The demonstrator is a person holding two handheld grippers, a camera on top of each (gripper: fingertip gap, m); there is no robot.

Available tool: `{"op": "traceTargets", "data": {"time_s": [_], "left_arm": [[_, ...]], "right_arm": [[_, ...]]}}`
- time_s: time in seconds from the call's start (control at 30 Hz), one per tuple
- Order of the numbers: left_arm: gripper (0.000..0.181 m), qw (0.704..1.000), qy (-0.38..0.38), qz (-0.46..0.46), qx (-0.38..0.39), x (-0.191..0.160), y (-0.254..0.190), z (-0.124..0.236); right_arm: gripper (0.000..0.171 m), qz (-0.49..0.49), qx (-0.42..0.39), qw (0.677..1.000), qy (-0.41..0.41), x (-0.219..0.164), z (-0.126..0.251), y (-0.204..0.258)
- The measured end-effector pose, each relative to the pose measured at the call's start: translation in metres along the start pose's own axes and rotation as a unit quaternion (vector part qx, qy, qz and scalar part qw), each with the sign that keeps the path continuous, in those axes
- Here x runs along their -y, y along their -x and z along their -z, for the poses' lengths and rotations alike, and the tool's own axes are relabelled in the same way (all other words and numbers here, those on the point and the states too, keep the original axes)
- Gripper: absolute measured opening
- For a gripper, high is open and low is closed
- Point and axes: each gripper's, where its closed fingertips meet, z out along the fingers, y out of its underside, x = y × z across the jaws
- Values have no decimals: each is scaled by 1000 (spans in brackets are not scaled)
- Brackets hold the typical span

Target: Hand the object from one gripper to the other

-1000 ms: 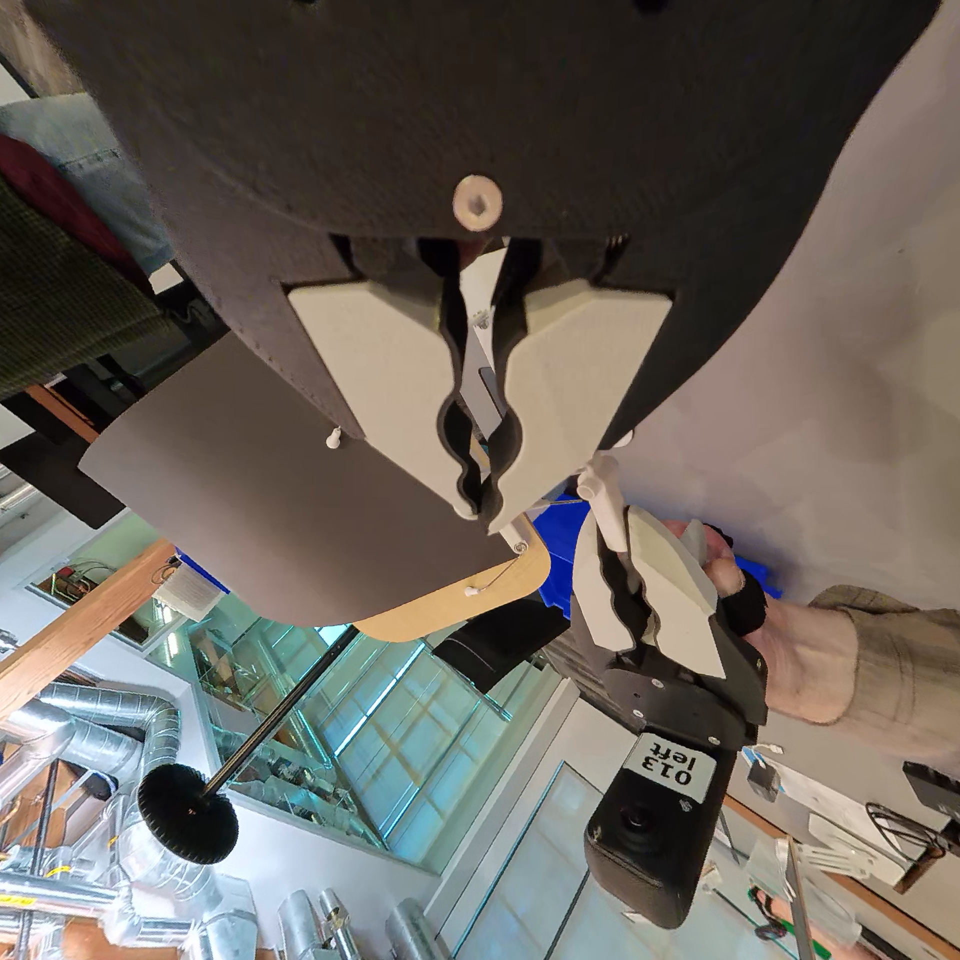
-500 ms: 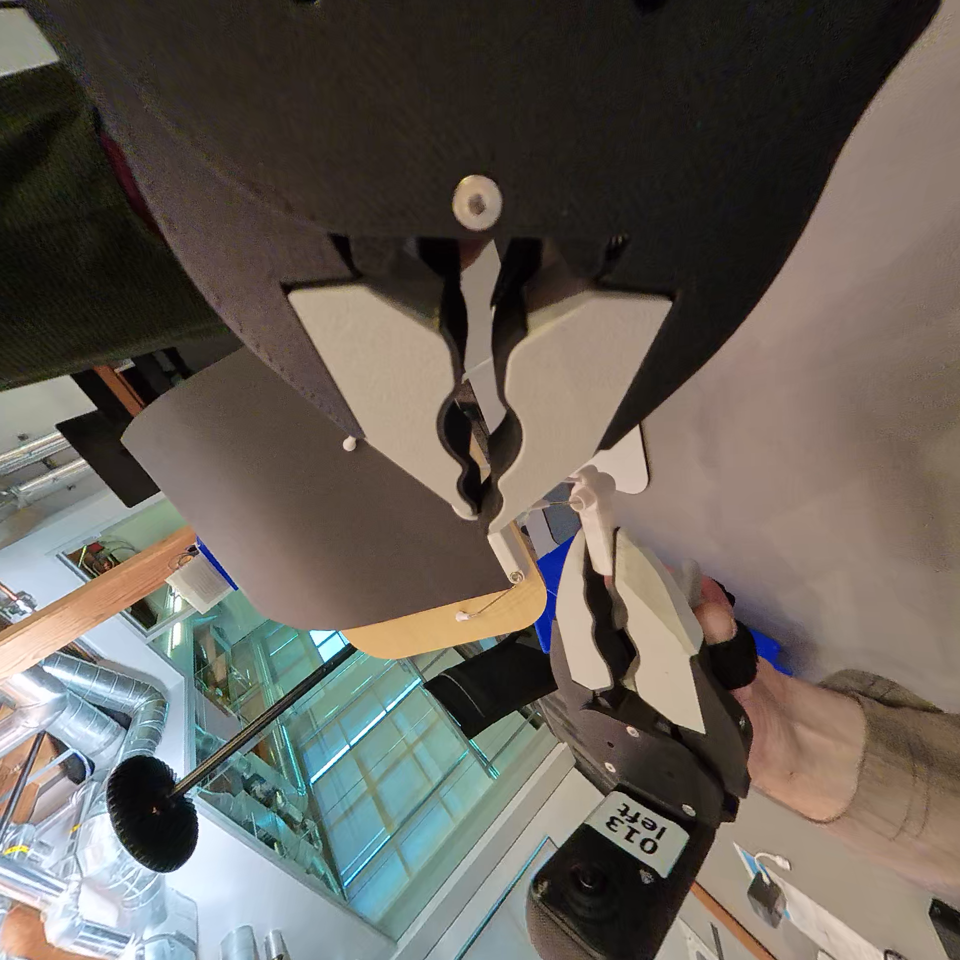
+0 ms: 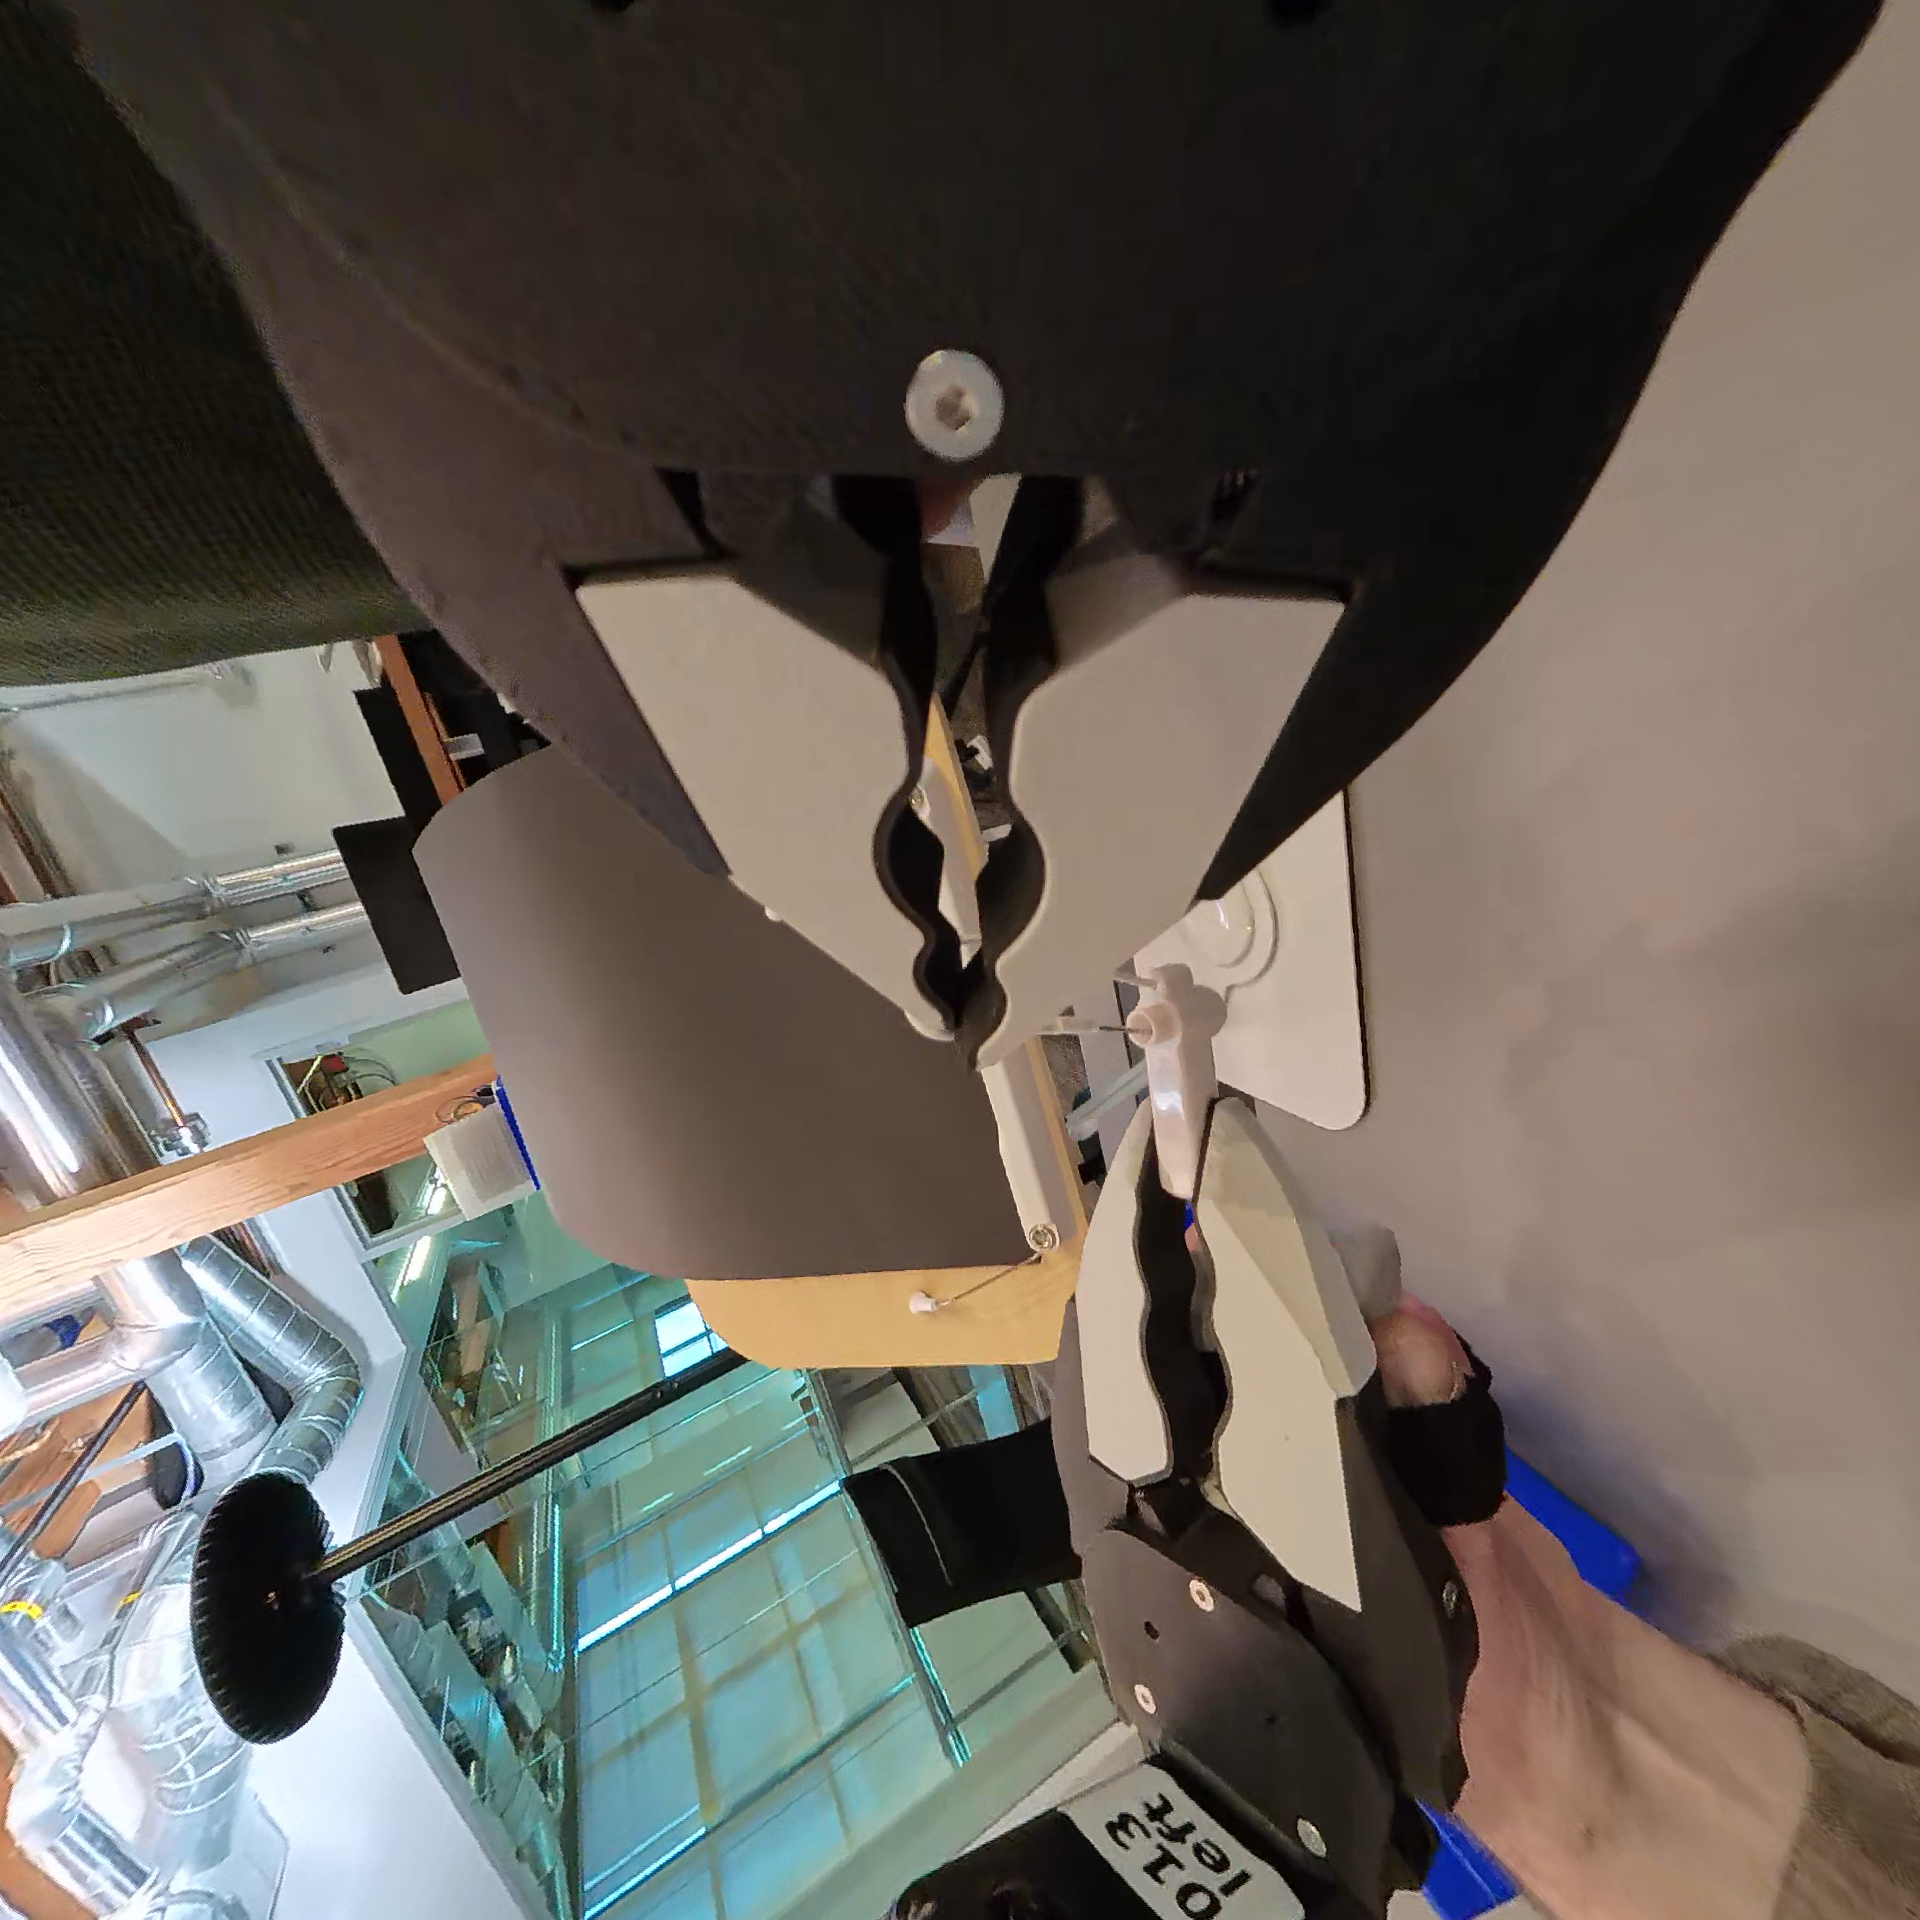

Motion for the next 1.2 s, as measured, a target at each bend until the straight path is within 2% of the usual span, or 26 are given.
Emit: {"op": "traceTargets", "data": {"time_s": [1.2], "left_arm": [[12,1000,-1,-12,5,2,-1,0]], "right_arm": [[0,27,8,999,17,4,7,-1]]}}
